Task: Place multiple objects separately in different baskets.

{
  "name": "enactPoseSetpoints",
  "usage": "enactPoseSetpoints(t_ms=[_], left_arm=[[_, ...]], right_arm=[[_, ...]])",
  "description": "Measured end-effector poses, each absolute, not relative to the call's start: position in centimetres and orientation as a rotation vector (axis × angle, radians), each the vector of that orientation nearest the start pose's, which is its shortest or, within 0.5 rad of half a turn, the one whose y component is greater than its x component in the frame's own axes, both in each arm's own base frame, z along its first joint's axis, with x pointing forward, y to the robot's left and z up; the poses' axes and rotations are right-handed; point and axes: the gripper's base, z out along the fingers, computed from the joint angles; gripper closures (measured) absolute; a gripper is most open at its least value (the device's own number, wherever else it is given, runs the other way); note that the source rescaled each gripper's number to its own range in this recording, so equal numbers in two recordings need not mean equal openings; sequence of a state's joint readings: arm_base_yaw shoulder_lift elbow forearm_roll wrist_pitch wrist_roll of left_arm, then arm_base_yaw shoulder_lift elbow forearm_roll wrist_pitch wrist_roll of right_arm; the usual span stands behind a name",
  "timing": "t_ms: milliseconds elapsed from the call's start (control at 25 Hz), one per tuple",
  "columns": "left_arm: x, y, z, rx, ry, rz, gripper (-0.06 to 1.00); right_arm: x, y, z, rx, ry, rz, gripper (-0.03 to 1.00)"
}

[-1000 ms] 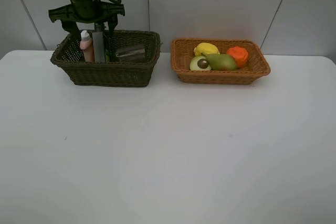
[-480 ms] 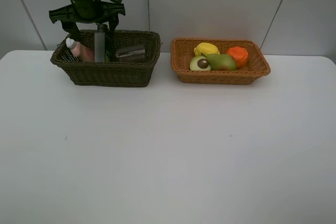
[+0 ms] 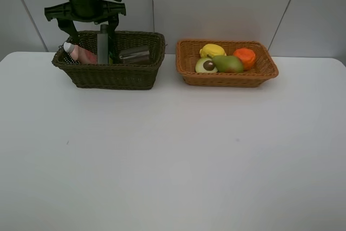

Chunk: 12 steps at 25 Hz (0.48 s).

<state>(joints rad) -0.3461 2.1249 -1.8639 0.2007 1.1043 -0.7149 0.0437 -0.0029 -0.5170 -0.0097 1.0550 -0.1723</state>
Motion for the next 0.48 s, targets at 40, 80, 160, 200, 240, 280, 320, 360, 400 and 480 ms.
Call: enactPoseSetpoints(t_ms=[40,80,160,200,240,280,320,360,400,480], left_arm=[[43.4,-14.1,24.0,-0.404,2.768,0.035,-0.05],[43.1,-14.3,24.5,-0.377,2.769,0.047,-0.05],[42.3,-14.6,25.7,-0.326,2.777,0.076,-0.05],[41.8,-14.7,26.3,-0.294,2.778,0.092,-0.05],[41.4,-15.0,27.0,-0.258,2.774,0.1,-0.05],[41.1,-15.2,27.5,-0.224,2.77,0.105,-0.05],[40.7,-15.6,28.1,-0.193,2.761,0.099,-0.05],[40.3,-16.0,28.8,-0.158,2.751,0.092,-0.05],[39.9,-16.2,29.3,-0.124,2.742,0.086,-0.05],[38.9,-16.7,30.6,-0.057,2.722,0.073,-0.05]], right_arm=[[-0.7,-0.1,28.2,-0.217,2.008,-0.093,-0.03],[-0.7,-0.1,28.2,-0.217,2.008,-0.093,-0.03],[-0.7,-0.1,28.2,-0.217,2.008,-0.093,-0.03],[-0.7,-0.1,28.2,-0.217,2.008,-0.093,-0.03],[-0.7,-0.1,28.2,-0.217,2.008,-0.093,-0.03],[-0.7,-0.1,28.2,-0.217,2.008,-0.093,-0.03],[-0.7,-0.1,28.2,-0.217,2.008,-0.093,-0.03],[-0.7,-0.1,28.2,-0.217,2.008,-0.093,-0.03],[-0.7,-0.1,28.2,-0.217,2.008,-0.093,-0.03],[-0.7,-0.1,28.2,-0.217,2.008,-0.093,-0.03]])
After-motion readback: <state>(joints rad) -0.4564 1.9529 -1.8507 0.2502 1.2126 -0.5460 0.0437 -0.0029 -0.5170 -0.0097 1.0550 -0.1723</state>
